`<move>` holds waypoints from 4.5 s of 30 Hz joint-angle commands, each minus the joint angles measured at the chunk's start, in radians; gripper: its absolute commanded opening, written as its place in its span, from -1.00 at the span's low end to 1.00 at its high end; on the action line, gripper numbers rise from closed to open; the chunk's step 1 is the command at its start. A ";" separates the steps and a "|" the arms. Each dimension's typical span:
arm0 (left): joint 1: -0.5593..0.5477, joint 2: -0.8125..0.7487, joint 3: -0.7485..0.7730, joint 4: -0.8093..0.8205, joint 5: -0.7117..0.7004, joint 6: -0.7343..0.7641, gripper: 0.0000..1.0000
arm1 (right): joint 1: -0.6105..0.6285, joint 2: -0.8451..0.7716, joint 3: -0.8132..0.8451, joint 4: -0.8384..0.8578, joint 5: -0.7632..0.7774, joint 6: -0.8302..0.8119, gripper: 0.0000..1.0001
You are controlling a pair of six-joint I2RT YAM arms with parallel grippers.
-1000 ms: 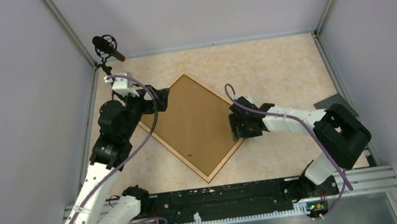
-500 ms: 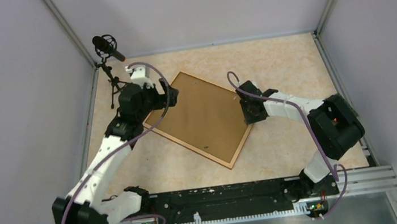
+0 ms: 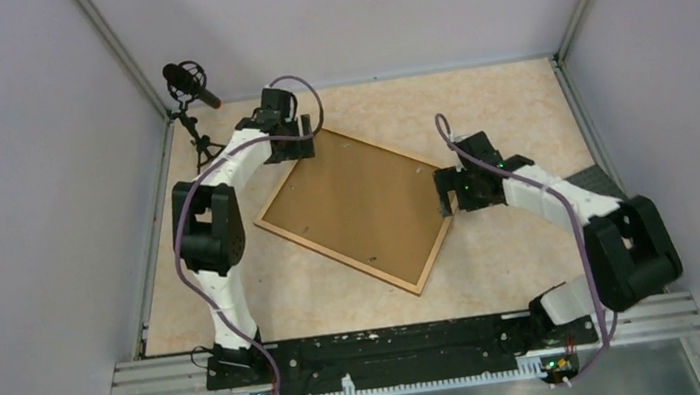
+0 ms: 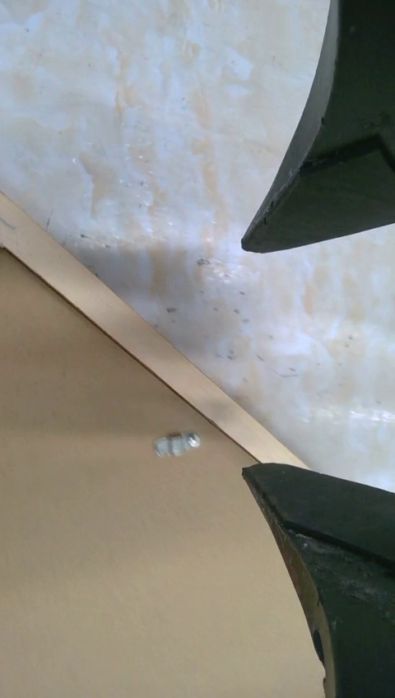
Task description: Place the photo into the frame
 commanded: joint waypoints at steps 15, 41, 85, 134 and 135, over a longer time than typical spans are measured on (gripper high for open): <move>0.062 0.171 0.008 -0.046 0.081 0.094 -0.12 | 0.000 -0.424 -0.216 0.199 -0.298 0.134 0.98; 0.048 -0.247 -0.561 -0.030 0.058 -0.070 -1.00 | -0.098 0.186 0.227 0.070 -0.068 -0.064 0.59; 0.025 -0.228 -0.571 -0.026 0.064 -0.085 -1.00 | -0.106 0.458 0.396 0.062 0.032 0.240 -0.84; 0.024 -0.228 -0.570 -0.019 0.087 -0.125 -1.00 | 0.177 -0.271 -0.081 -0.230 0.169 1.188 0.84; 0.024 -0.228 -0.568 -0.019 0.088 -0.125 -1.00 | 0.208 -0.286 -0.119 -0.196 0.176 1.253 0.96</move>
